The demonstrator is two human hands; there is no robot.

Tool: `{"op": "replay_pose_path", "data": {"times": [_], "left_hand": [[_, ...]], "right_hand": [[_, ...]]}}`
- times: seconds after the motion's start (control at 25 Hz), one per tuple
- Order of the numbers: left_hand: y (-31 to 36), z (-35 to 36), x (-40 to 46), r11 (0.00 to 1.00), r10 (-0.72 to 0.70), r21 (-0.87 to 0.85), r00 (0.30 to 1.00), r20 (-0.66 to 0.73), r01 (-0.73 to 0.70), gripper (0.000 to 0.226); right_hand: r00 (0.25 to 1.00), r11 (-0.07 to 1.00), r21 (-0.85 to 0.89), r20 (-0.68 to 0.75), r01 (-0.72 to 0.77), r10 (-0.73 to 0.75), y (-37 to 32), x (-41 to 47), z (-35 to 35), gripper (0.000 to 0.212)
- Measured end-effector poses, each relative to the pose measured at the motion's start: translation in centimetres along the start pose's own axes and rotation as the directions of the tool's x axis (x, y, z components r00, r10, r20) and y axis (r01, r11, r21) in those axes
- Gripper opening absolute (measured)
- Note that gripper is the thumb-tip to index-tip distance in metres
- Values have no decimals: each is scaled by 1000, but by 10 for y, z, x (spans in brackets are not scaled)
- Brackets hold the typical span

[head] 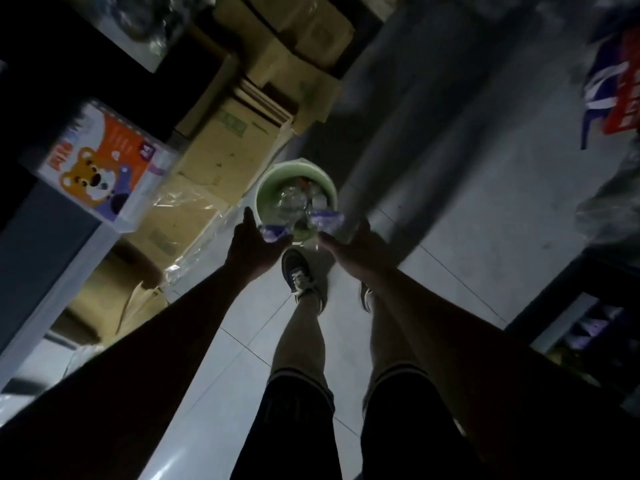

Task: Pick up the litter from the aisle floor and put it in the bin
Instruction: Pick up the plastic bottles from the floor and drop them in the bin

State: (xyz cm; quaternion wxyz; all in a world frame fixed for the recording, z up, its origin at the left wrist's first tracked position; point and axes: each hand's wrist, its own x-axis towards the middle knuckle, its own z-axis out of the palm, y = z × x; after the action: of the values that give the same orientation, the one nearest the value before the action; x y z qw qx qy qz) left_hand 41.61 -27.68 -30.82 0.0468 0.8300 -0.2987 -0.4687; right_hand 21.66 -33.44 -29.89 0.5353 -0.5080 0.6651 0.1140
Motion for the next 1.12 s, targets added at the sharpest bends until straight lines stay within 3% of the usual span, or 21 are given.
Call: {"op": "replay_pose_path", "data": {"times": [0.12, 0.28, 0.44, 0.56, 0.72, 0.88, 1.12], "left_hand": [[-9, 20, 29, 983, -160, 91, 987, 33, 157, 79], [-12, 23, -20, 977, -136, 177, 987, 88, 119, 44], [2, 6, -111, 989, -142, 50, 984, 104, 137, 30], [17, -2, -189, 989, -119, -89, 993, -7, 118, 23], [29, -1, -285, 938, -191, -317, 973, -129, 143, 8], [12, 29, -368, 914, -251, -378, 940, -233, 150, 15], [-35, 130, -487, 680, -576, -660, 790, -211, 319, 28]], "right_hand": [[997, 994, -107, 60, -34, 41, 27, 29, 2, 83], [980, 961, -272, 171, -57, 107, 65, -12, -16, 57], [970, 936, -345, 241, 63, 23, 67, -86, -73, 39], [947, 869, -438, 307, 230, -96, 54, -130, -116, 31], [873, 689, -562, 430, 458, -230, 28, -170, -151, 30], [784, 497, -609, 521, 618, -338, 3, -202, -155, 22], [638, 113, -638, 707, 761, -303, 7, -255, -120, 12]]}}
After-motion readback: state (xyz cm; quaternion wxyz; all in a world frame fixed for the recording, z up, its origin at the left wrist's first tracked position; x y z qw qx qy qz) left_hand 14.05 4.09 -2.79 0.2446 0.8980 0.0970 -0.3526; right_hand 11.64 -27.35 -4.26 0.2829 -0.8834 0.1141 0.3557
